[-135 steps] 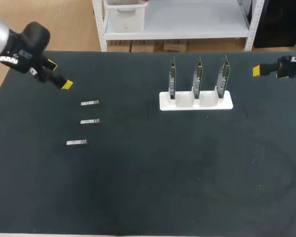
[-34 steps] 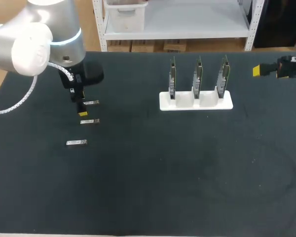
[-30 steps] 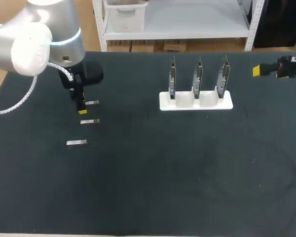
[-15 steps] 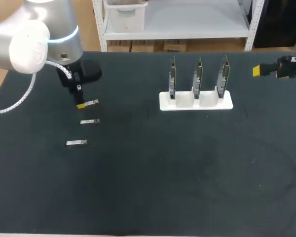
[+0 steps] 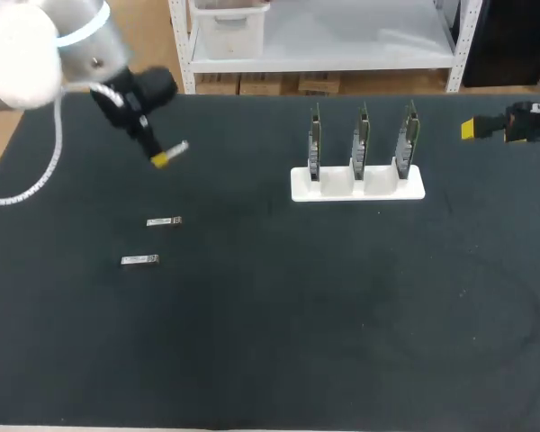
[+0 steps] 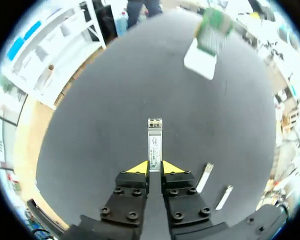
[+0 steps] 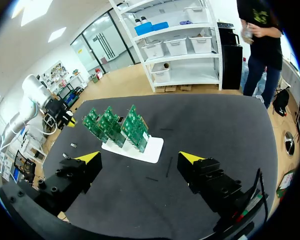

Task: Pick up the optical module with the left hand, and insert it into the network port with the right hand.

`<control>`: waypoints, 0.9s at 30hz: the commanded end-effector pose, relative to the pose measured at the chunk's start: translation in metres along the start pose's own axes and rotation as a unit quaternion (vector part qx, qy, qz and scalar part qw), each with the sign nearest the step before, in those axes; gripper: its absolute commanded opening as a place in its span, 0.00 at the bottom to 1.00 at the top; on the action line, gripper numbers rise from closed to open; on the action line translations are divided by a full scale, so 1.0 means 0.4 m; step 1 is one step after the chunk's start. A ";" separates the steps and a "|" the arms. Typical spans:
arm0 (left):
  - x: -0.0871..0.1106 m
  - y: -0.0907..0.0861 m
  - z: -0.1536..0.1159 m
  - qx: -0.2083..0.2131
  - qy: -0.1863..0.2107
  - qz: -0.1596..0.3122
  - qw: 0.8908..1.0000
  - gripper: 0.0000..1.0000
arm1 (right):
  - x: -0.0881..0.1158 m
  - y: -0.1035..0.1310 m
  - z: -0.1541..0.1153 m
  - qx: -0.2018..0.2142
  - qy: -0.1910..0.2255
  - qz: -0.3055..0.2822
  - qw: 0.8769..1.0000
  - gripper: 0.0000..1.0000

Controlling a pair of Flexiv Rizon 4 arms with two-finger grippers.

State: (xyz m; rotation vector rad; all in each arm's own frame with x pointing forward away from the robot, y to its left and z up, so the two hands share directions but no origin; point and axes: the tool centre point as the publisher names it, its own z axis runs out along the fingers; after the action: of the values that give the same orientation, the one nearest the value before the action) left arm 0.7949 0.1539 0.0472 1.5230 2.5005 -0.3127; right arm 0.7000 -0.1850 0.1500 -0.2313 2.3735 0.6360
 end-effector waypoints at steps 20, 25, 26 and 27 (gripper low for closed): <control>-0.179 -0.042 -0.343 -0.020 -0.446 -0.094 0.890 0.00 | 0.000 0.000 0.000 0.000 0.000 0.000 1.000 1.00; -0.210 -0.058 -0.381 0.000 -0.492 -0.073 0.867 0.00 | 0.000 0.000 0.000 0.000 0.000 0.000 1.000 1.00; -0.218 -0.061 -0.384 0.006 -0.495 -0.068 0.866 0.00 | 0.000 0.000 0.000 0.000 0.000 0.000 1.000 1.00; -0.223 -0.062 -0.386 0.009 -0.497 -0.065 0.865 0.00 | 0.000 0.000 0.000 0.000 0.000 0.000 1.000 1.00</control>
State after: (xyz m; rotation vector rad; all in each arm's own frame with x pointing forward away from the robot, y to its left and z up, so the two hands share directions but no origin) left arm 0.8097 0.1088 0.2229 1.0135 2.1157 -0.7051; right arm 0.7000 -0.1850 0.1500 -0.2313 2.3735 0.6360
